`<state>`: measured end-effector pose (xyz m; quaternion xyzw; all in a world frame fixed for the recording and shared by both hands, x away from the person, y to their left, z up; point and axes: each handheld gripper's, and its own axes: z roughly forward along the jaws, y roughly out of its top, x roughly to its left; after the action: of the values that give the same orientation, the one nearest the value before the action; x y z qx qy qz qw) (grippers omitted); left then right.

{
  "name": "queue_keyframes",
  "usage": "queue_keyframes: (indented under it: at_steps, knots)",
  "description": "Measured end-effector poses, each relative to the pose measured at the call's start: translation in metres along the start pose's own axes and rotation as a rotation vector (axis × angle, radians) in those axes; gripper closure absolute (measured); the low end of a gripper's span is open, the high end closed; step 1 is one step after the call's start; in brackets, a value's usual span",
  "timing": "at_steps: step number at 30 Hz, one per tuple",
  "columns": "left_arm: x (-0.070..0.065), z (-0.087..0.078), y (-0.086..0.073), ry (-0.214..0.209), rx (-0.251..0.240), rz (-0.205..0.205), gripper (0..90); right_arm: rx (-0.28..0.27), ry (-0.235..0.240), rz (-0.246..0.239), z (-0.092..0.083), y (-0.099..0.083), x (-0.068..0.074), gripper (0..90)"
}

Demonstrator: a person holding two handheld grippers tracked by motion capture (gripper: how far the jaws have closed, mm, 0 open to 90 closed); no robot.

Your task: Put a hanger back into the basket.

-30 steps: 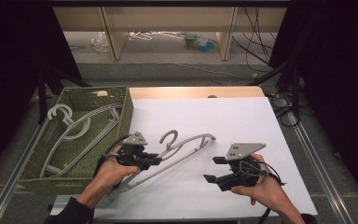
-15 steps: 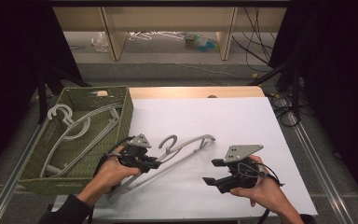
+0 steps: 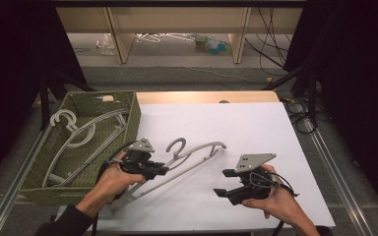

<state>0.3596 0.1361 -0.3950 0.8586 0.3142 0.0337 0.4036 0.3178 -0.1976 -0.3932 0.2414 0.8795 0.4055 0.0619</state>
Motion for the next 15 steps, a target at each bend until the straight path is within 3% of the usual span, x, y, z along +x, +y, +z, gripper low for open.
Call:
queue_keyframes:
  at_steps: [7, 10, 13, 15]
  knots:
    - [-0.004, -0.038, 0.010, -0.011, -0.109, -0.046, 79.4, 0.012, 0.010, 0.001, 0.004, -0.003, 0.000, 33.7]
    - [-0.004, -0.070, 0.019, 0.000, -0.179, -0.047, 79.4, 0.011, 0.009, 0.006, 0.004, -0.004, 0.001, 33.6]
    - [-0.001, -0.089, 0.023, 0.015, -0.220, -0.059, 79.4, 0.013, 0.010, 0.007, 0.004, -0.005, 0.001, 33.7]
    - [0.005, -0.113, 0.026, 0.057, -0.252, -0.062, 79.4, 0.016, 0.011, 0.009, 0.004, -0.006, 0.001, 33.6]
